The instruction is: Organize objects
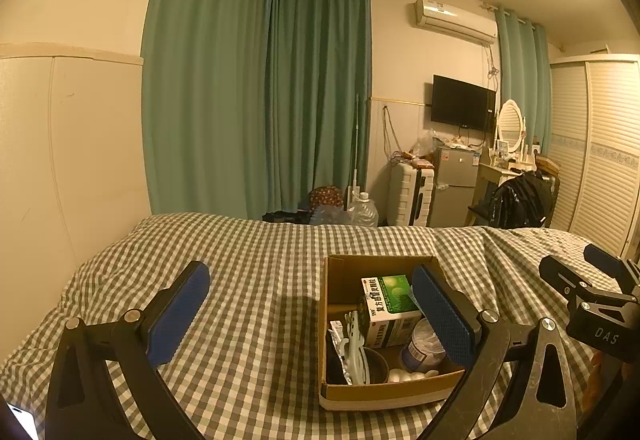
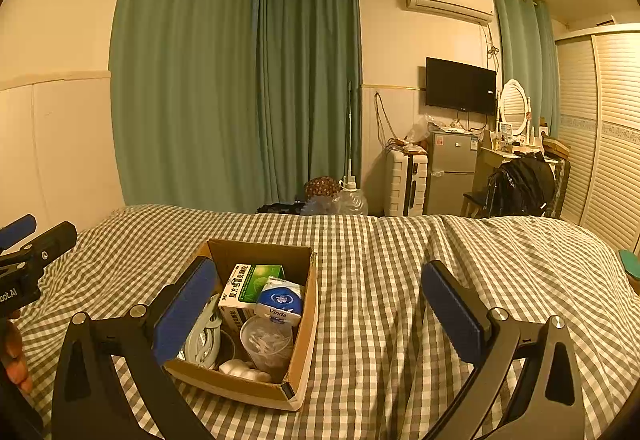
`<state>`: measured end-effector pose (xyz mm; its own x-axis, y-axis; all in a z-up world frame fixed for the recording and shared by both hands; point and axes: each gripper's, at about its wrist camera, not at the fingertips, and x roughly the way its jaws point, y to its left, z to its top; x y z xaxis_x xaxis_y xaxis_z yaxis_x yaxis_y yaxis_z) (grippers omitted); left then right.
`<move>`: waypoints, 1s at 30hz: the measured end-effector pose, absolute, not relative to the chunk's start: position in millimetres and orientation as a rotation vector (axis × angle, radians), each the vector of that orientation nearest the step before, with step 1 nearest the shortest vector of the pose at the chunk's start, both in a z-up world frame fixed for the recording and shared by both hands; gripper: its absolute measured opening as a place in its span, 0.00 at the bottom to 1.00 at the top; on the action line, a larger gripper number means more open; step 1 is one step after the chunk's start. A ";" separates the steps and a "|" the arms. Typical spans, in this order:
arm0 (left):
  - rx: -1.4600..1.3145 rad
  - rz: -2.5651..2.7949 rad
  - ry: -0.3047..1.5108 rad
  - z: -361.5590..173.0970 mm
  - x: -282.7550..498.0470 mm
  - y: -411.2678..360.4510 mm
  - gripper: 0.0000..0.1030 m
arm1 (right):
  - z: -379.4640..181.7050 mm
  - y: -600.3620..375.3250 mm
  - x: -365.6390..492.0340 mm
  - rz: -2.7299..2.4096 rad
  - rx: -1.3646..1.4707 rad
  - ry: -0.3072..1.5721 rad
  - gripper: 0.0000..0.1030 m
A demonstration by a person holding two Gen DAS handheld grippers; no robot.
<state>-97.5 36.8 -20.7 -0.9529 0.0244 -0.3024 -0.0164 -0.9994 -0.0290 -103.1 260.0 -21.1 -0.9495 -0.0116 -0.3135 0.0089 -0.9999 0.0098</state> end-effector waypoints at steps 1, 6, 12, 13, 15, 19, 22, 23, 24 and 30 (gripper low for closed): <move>-0.477 3.085 -0.040 -20.8 -97.0 36.7 1.00 | -21.2 259.5 -103.6 -3.092 0.498 -0.012 1.00; -0.473 3.086 -0.037 -21.2 -96.9 37.0 1.00 | -21.6 259.9 -104.1 -3.092 0.503 -0.019 1.00; -0.478 3.088 -0.034 -21.2 -98.2 36.0 1.00 | -22.3 258.9 -105.5 -3.094 0.508 -0.019 1.00; -0.478 3.090 -0.038 -21.2 -98.4 35.3 1.00 | -22.2 258.9 -105.6 -3.094 0.508 -0.019 1.00; -0.476 3.096 -0.047 -20.8 -97.8 34.2 1.00 | -22.3 258.6 -105.7 -3.095 0.509 -0.017 1.00; -0.477 3.103 -0.060 -20.2 -97.6 32.4 1.00 | -22.3 258.3 -106.9 -3.095 0.510 -0.015 1.00; -0.474 3.104 -0.053 -20.3 -97.4 33.0 1.00 | -23.0 258.0 -108.1 -3.095 0.515 -0.013 1.00; -0.474 3.103 -0.050 -20.6 -97.0 33.7 1.00 | -23.0 258.3 -107.9 -3.094 0.515 -0.013 1.00; -0.475 3.102 -0.046 -20.7 -97.1 34.0 1.00 | -23.0 258.2 -108.0 -3.094 0.515 -0.013 1.00; -0.467 3.106 -0.029 -21.3 -97.7 35.3 1.00 | -24.4 257.8 -108.5 -3.095 0.518 -0.010 1.00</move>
<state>-97.7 35.3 -21.3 -0.9558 0.0033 -0.2940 0.0022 -0.9998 -0.0186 -108.5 257.8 -24.4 -0.9455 -0.0047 -0.3255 0.0025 -1.0000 0.0071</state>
